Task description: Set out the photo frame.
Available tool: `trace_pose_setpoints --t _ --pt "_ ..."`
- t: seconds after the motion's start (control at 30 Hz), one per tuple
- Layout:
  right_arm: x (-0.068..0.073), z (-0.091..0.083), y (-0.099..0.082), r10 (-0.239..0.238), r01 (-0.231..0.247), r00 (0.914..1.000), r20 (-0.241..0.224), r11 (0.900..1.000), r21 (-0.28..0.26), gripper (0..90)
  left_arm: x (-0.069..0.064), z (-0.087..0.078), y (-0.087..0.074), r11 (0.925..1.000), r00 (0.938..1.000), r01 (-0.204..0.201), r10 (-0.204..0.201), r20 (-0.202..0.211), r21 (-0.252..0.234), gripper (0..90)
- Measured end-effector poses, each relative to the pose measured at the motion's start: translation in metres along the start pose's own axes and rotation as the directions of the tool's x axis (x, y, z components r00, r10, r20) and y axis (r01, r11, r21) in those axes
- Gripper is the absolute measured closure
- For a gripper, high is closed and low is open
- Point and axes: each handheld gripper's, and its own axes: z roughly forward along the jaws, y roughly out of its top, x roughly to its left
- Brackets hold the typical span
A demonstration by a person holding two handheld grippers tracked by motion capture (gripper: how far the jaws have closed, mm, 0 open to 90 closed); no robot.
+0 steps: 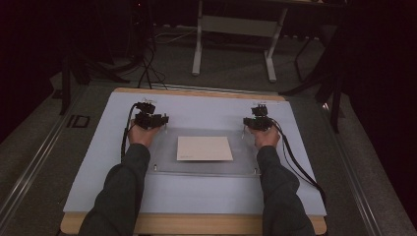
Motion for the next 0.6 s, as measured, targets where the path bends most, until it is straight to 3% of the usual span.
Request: trace_pose_setpoints --t 0.07,0.1,0.17,0.3,0.37,0.4,0.53,0.57,0.6 --pt "0.001 0.000 0.001 0.001 -0.001 1.0000 0.004 1.0000 0.006 86.2 0.000 -0.003 -0.001 1.0000 1.0000 -0.002 0.002 0.007 -0.008 58.7" --pt "0.001 0.000 0.001 0.001 -0.002 1.0000 0.004 1.0000 0.008 86.2 0.000 -0.013 -0.004 0.9990 0.9996 -0.013 0.014 0.024 -0.042 58.7" --pt "0.001 0.000 0.001 -0.004 0.004 1.0000 0.003 0.9999 0.009 86.2 0.000 -0.020 -0.008 0.9983 0.9991 -0.034 0.035 0.025 -0.047 58.9" --pt "0.001 -0.001 0.000 -0.010 0.010 0.9999 0.005 0.9999 0.008 86.2 -0.001 -0.043 -0.027 0.9943 0.9977 -0.038 0.043 0.052 -0.100 63.4" --pt "0.001 -0.001 0.000 -0.010 0.010 0.9999 0.005 0.9999 0.010 86.2 -0.002 -0.056 -0.044 0.9939 0.9969 -0.056 0.061 0.049 -0.094 65.6" --pt "0.001 -0.001 0.000 -0.011 0.011 0.9999 0.004 0.9999 0.011 86.2 -0.002 -0.056 -0.044 0.9939 0.9969 -0.056 0.061 0.049 -0.094 67.5" --pt "0.001 -0.001 0.000 -0.010 0.010 0.9999 0.007 0.9999 0.013 86.2 -0.001 -0.075 -0.086 0.9964 0.9978 -0.042 0.045 0.048 -0.074 82.2" --pt "0.002 -0.001 0.000 -0.010 0.010 0.9999 0.010 0.9999 0.011 86.2 -0.003 -0.076 -0.094 0.9963 0.9966 -0.070 0.072 0.040 -0.050 86.1" --pt "0.002 -0.001 0.000 -0.010 0.010 0.9999 0.010 0.9999 0.011 86.2 -0.003 -0.076 -0.094 0.9963 0.9966 -0.070 0.072 0.040 -0.050 88.9"
